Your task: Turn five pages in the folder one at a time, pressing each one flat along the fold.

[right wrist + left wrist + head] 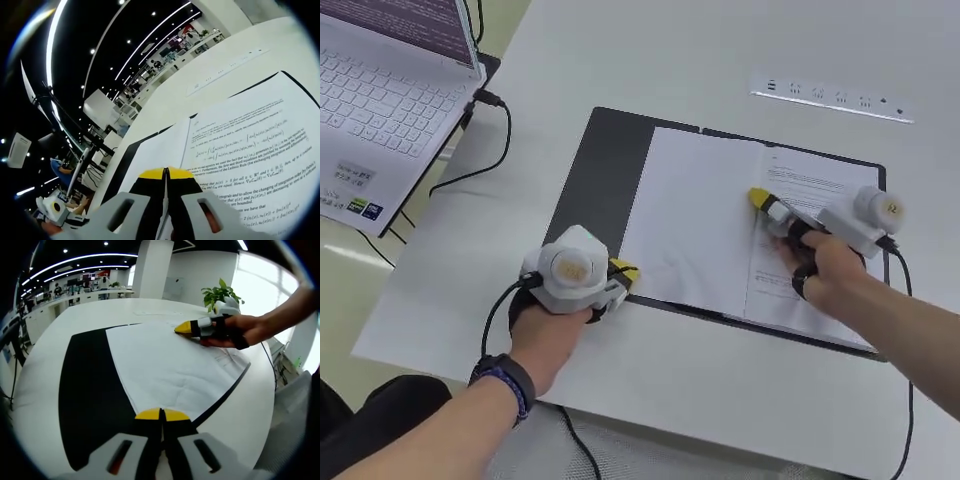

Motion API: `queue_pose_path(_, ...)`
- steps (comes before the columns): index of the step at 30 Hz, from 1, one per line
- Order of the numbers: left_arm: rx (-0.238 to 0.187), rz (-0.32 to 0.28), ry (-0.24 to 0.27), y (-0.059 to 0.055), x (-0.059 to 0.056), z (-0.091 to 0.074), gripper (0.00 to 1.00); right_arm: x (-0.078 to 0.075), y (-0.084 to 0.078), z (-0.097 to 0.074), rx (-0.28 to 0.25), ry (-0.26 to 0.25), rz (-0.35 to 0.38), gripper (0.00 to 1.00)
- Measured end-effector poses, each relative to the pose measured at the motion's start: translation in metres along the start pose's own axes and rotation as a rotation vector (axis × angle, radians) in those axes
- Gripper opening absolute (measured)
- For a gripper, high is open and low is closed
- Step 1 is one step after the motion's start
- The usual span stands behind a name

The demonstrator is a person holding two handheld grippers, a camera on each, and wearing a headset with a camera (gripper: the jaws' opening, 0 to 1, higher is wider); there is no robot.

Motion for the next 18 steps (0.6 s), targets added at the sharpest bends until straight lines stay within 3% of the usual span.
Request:
queue_pose_path(11,-0.004,-0.005,-0.001,0.001,0.001,0.001,0.0,-0.007,0.018,0.014,-0.079,-0.048,0.065,0.0)
queue_pose_path(18,-0.011,-0.007,-0.003,0.0,0.002,0.002,0.0,-0.006,0.024,0.019,-0.103,-0.049,0.081,0.0)
Point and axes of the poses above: the centre of the closed fingertips' face, and the gripper's own axes: z roughly forward along the fingers, x roughly to its left, y roughly out of its top, the point moved 2 cm from there along -z, roughly backward along the fingers, and after that the axes turned 8 degrees about -y, right-handed, at the moved point
